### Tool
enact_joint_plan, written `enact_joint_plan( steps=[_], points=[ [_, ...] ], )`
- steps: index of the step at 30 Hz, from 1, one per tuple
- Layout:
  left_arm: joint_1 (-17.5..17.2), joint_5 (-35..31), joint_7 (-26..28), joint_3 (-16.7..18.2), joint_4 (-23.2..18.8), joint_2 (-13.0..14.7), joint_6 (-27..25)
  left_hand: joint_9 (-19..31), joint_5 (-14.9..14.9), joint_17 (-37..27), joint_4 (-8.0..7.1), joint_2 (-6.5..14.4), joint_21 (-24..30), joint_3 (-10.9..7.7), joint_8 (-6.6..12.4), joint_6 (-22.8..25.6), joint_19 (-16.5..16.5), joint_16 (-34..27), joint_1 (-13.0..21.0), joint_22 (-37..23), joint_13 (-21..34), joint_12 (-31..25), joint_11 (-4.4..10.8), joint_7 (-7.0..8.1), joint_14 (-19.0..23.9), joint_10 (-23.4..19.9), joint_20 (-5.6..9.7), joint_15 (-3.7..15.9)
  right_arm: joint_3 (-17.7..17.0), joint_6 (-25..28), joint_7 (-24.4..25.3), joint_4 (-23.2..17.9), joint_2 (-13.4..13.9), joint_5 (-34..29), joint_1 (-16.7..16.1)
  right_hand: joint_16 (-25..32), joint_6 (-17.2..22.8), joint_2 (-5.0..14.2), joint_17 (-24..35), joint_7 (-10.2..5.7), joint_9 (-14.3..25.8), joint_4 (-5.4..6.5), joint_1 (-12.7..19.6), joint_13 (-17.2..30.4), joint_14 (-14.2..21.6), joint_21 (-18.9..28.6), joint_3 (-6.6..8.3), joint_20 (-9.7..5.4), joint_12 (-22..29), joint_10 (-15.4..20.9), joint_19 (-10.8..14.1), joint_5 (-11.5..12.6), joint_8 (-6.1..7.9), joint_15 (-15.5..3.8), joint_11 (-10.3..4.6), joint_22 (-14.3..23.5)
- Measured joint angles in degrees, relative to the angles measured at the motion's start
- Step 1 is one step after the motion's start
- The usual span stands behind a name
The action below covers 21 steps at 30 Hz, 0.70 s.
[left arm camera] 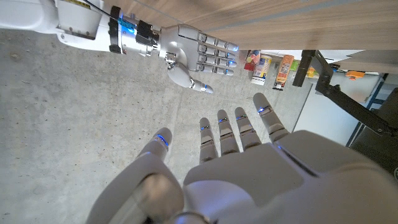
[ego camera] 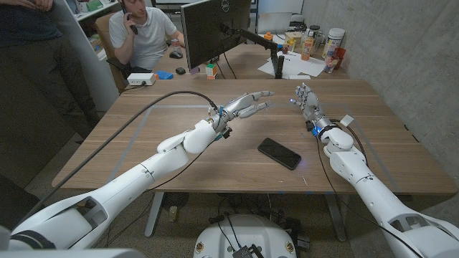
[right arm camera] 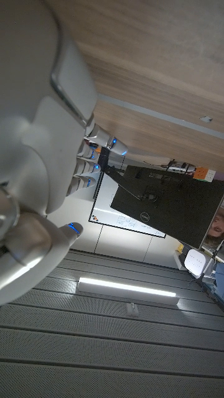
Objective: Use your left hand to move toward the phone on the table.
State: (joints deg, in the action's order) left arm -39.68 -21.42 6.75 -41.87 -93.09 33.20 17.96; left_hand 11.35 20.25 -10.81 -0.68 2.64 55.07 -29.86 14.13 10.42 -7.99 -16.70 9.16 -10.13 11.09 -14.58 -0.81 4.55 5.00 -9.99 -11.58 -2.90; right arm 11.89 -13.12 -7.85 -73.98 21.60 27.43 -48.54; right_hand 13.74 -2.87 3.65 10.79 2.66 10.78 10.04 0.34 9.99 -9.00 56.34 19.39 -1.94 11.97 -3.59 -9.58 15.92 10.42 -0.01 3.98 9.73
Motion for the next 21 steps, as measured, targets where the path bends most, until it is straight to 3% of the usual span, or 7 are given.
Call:
enact_joint_plan(
  steps=[11, 21],
  points=[
    [2.21, -6.50, -2.50, -3.04, 0.28, -0.69, 1.84, -0.01, 0.00, 0.01, 0.32, -0.23, -0.44, -0.15, -0.45, -0.14, -0.24, 0.86, 0.23, 0.00, 0.00, 0.00, 0.73, 0.24, -0.48, -0.09, -0.23, 0.47, -0.54, -0.05, -0.20, -0.58, 0.42, 0.27, -0.68, 0.00, 0.00, 0.00, 0.00, 0.00, 0.00, 0.00, 0.00, 0.00, 0.00, -0.23, 0.00, 0.00, 0.00, 0.24, 0.00, 0.00, 0.00, 0.00, 0.24, 0.00],
    [5.34, -12.90, -5.08, -7.47, 1.32, -2.22, 3.24, -0.01, -0.42, -0.20, 0.78, -0.23, -1.05, -0.15, -0.44, 1.25, -0.24, 0.87, 0.23, -0.01, 0.00, 0.00, 1.03, 2.24, -0.16, -0.40, -0.22, 0.78, -1.06, -0.13, -0.58, -1.14, 0.97, 0.56, -1.31, 0.00, 0.00, 0.00, 0.00, 0.00, 0.00, 0.00, 0.00, 0.00, 0.21, -0.22, 0.00, 0.00, 0.00, 0.42, 0.00, 0.00, 0.00, 0.22, 0.41, 0.00]
  ],
)
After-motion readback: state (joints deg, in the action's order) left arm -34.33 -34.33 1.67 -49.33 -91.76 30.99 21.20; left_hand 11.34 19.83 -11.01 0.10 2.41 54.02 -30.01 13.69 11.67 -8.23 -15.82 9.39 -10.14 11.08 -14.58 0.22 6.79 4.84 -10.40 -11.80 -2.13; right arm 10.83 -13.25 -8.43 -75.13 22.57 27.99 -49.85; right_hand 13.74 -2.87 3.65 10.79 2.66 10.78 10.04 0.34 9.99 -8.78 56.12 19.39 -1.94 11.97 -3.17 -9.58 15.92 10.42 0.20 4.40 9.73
